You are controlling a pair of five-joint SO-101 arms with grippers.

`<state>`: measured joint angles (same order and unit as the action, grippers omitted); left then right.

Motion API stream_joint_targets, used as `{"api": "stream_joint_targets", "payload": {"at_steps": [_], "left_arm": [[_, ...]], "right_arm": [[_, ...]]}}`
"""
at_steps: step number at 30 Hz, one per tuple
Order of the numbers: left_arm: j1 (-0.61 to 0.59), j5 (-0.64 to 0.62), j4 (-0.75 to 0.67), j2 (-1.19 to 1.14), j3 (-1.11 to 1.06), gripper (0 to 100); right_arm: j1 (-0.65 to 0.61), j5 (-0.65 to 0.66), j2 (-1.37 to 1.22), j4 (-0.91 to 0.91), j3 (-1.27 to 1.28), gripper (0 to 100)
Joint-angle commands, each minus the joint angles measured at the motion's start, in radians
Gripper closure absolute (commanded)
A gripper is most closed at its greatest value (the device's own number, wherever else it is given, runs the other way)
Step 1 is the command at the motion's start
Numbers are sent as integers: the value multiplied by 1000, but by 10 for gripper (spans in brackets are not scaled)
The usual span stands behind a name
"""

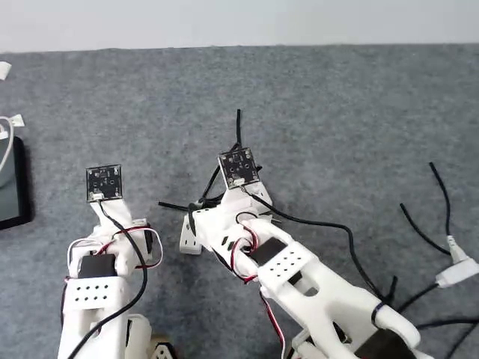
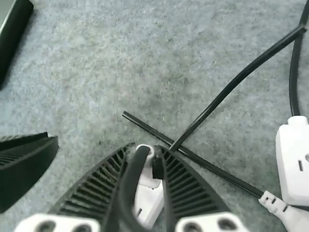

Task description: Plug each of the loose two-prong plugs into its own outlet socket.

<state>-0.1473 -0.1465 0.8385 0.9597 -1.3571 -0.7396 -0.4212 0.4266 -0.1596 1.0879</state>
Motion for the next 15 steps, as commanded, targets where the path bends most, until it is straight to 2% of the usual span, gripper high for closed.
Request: {"api": "stream_joint_targets", "payload": {"at_steps": [1,15], "left_arm": [[0,-6,-29,11,59,958],[2,-6,-29,9,58,960]], "right_arm": [[-1,-12,42,61,12,991],[44,-14,-31,85,26,991]]}}
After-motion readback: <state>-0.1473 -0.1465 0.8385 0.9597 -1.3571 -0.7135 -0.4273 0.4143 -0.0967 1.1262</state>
